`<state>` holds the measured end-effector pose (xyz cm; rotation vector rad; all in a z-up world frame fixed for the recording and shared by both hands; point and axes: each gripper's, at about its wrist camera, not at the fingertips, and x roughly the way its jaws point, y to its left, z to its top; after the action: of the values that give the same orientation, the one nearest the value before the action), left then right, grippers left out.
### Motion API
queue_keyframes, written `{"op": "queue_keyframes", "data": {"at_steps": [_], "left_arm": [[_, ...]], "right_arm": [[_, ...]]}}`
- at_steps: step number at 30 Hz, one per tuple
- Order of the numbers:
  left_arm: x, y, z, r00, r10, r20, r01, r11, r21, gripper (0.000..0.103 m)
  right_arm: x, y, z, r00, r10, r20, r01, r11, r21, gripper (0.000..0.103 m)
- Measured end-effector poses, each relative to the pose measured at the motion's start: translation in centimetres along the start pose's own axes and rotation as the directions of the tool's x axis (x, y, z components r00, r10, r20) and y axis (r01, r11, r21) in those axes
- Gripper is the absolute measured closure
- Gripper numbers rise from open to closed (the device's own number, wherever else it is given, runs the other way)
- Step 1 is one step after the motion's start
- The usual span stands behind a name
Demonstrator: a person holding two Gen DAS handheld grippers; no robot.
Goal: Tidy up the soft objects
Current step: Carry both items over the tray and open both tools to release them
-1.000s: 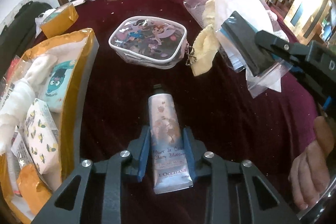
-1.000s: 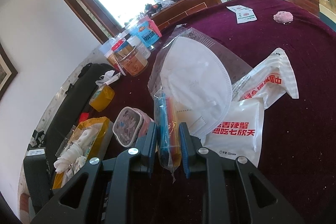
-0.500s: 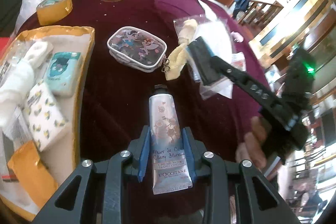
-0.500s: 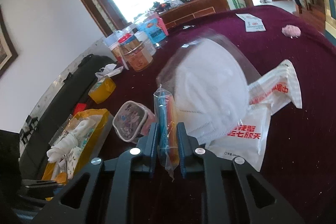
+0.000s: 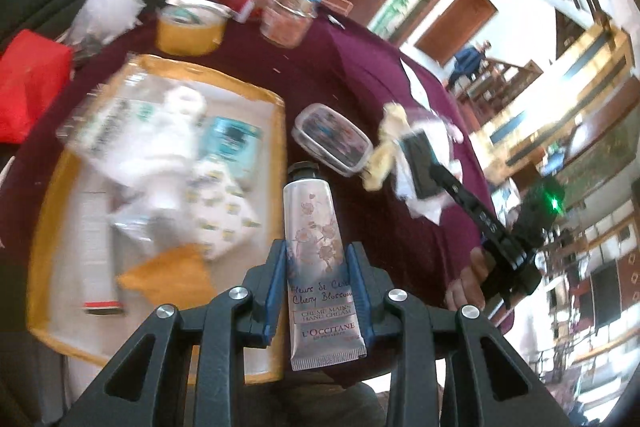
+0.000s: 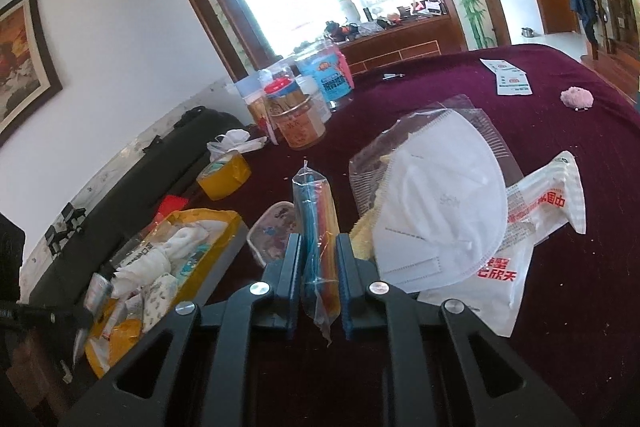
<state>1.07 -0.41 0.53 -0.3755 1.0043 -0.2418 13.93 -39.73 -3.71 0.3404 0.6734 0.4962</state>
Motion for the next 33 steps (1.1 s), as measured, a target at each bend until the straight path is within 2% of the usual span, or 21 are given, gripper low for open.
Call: {"op": "queue_keyframes", "data": {"at_steps": [5, 10, 15, 18, 24, 33], "left_arm": [[-2.1, 3.4, 1.4, 0.997, 0.053, 0.061, -0.051, 0.998, -0.033, 0.071], [-2.5, 6.1, 3.4, 0.990, 0.111, 0.091, -0.107, 0.993, -0.050, 0.071], [-1.3, 8.1, 5.9, 0.986, 0.149, 0.074, -0.147, 0.989, -0.030, 0.071], [-0.1, 9.2, 7.2, 0.987, 0.150, 0.051, -0.149, 0.989, -0.021, 0.071], [3.4, 11.1, 9.2, 0.984, 0.177, -0.015, -0.177, 0.984, 0.004, 0.071], [6.0, 11.8, 9.5, 0.974, 0.219, -0.062, -0.218, 0.976, 0.028, 0.072]], "right_arm": [[-0.9, 1.6, -0.2, 0.999, 0.043, 0.010, -0.044, 0.998, 0.041, 0.087], [-0.6, 6.9, -0.4, 0.990, 0.138, -0.002, -0.138, 0.989, 0.059, 0.087], [3.3, 12.4, -0.3, 0.985, 0.149, -0.093, -0.145, 0.988, 0.045, 0.087], [5.8, 14.0, -0.4, 0.979, 0.151, -0.136, -0.143, 0.988, 0.064, 0.087], [10.0, 14.7, -0.8, 0.970, 0.156, -0.188, -0.126, 0.979, 0.159, 0.087], [13.0, 15.0, -1.9, 0.968, 0.113, -0.224, -0.071, 0.980, 0.185, 0.083]]}}
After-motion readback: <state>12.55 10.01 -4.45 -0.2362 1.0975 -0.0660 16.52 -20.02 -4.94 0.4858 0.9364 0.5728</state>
